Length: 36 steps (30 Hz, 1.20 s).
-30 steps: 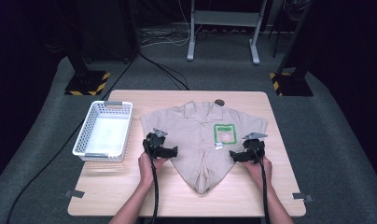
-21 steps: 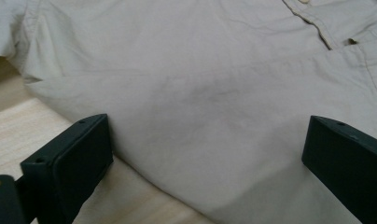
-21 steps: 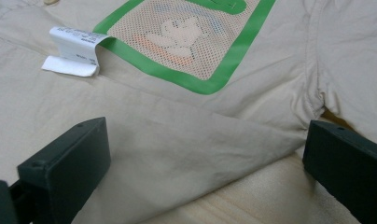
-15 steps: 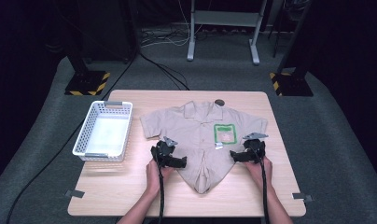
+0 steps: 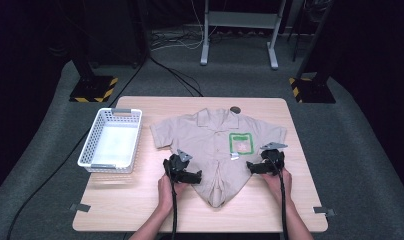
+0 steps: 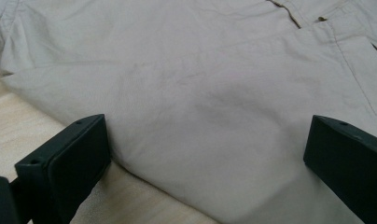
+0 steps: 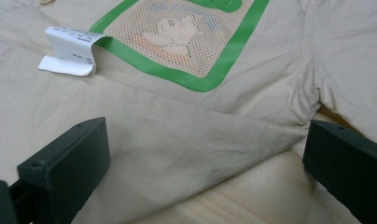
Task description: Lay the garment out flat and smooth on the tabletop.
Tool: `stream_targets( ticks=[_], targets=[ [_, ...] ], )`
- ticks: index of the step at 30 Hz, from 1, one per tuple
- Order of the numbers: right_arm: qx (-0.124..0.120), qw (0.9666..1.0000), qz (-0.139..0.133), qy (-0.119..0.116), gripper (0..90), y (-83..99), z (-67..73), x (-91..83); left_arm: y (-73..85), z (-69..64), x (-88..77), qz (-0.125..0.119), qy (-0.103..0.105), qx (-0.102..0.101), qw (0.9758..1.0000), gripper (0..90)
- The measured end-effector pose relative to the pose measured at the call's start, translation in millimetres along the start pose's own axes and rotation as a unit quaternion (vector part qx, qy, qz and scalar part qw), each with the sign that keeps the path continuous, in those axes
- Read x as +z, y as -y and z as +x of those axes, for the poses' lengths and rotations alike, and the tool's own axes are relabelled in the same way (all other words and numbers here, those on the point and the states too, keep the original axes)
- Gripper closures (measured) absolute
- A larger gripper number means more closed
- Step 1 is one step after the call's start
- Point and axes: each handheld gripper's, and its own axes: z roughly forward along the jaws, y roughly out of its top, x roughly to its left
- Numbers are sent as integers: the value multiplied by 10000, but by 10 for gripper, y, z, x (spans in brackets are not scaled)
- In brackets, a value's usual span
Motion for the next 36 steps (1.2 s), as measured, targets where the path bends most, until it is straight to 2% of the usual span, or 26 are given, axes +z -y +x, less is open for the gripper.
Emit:
stream_targets(
  ticks=[10,14,21,24,28,30,36],
  targets=[
    [-34,9999,-11,110,0,46,44,-58,2,0,-2,3,12,24,10000,1],
    [-152,9999,-29,43,7,104,113,-122,1,-1,-2,0,8,40,10000,2],
    [-132,9999,-10,-49,7,182,171,-196,-43,-62,-8,-90,-65,132,9999,2],
    [-135,9999,-5,-68,7,200,188,-211,-102,-139,-20,-194,8,188,9996,4],
    [-144,9998,2,-108,10,221,210,-230,-197,-249,36,-202,251,197,9993,4],
    [-144,9998,-1,-116,10,226,217,-235,-254,-315,65,-218,286,251,9990,4],
    [-139,9998,4,-136,9,223,210,-230,-406,-440,198,-126,434,282,9986,4]
  ],
)
